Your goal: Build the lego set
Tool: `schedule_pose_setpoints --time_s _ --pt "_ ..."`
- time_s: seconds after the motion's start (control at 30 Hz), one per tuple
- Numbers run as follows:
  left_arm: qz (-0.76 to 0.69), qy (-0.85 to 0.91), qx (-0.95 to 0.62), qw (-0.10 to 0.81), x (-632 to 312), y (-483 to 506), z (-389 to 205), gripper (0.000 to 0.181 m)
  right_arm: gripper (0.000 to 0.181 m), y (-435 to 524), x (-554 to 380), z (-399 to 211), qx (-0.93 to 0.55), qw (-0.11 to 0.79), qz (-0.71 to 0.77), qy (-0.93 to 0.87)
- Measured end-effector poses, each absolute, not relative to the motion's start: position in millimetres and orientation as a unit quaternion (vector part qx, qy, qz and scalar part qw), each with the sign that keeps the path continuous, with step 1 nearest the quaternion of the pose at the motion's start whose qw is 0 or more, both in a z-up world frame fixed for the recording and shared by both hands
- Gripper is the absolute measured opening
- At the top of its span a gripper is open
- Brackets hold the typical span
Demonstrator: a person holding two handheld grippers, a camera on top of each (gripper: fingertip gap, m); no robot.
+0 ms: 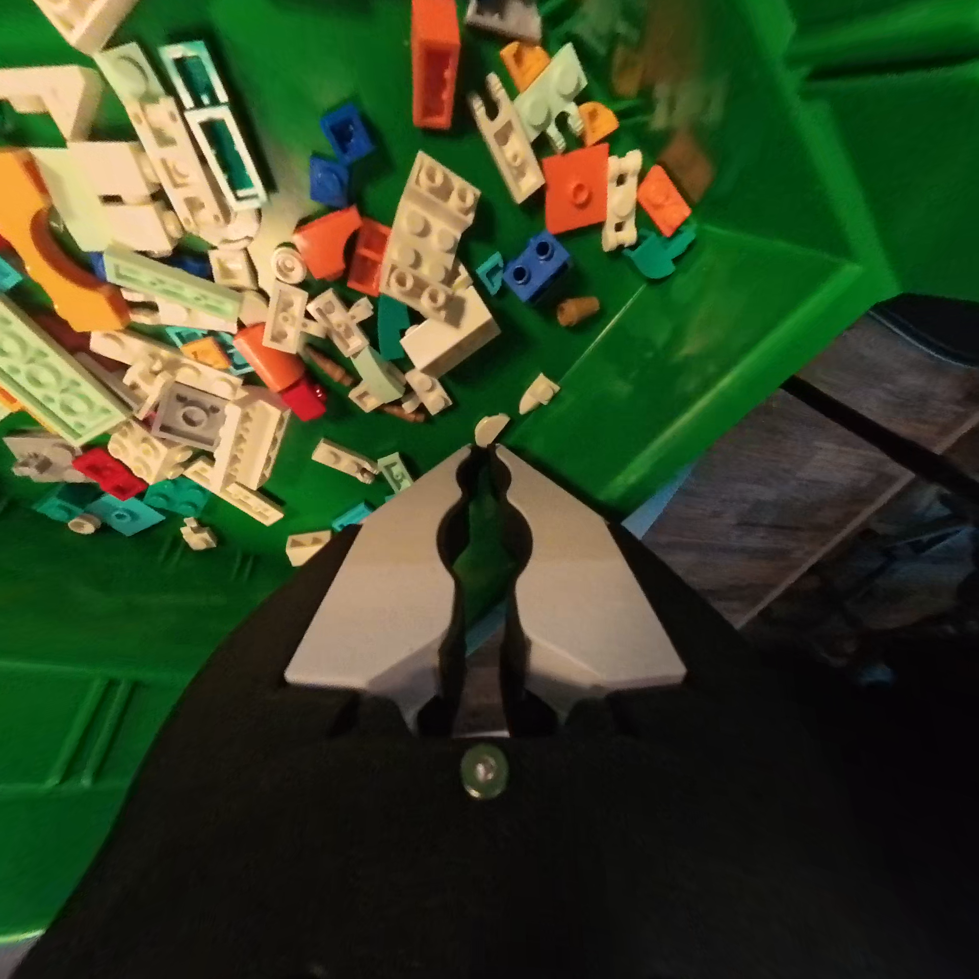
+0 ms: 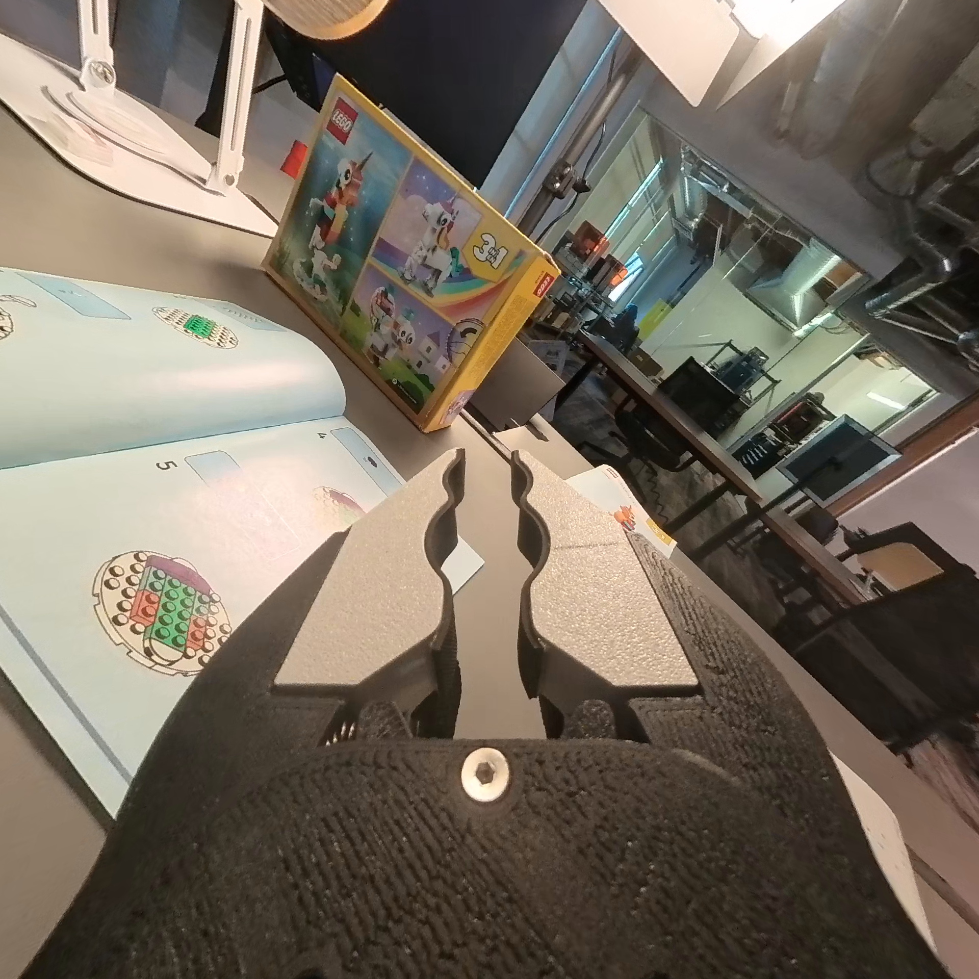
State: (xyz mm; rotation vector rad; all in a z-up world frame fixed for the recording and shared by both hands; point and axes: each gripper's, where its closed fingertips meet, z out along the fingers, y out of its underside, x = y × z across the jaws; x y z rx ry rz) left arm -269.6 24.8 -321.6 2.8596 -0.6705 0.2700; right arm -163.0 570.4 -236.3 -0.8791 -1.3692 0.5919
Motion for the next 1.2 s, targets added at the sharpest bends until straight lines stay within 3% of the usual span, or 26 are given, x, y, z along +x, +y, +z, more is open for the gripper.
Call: schedule_pose_setpoints --time_s 0.3,0.53,0.6,0.7,1.2 --pt "0.080 -0.208 0.975 -0.006 -272 42 -320 0.000 0.016 570 -162 -234 -0.386 0.649 0.268 -0.598" --pt "0.100 -0.177 0.979 -0.033 -268 43 -317 0.000 0.016 570 -162 -234 -0.386 0.649 0.271 -0.597" --pt "0.102 -0.164 0.981 -0.037 -269 45 -317 0.016 0.016 570 -162 -234 -0.386 0.649 0.271 -0.597" --pt "0.099 -0.168 0.979 -0.052 -270 48 -317 0.022 0.016 570 -162 -234 -0.386 0.649 0.271 -0.597" --pt "0.076 -0.179 0.981 -0.016 -268 44 -318 0.020 0.016 570 -162 -233 -0.386 0.650 0.273 -0.595"
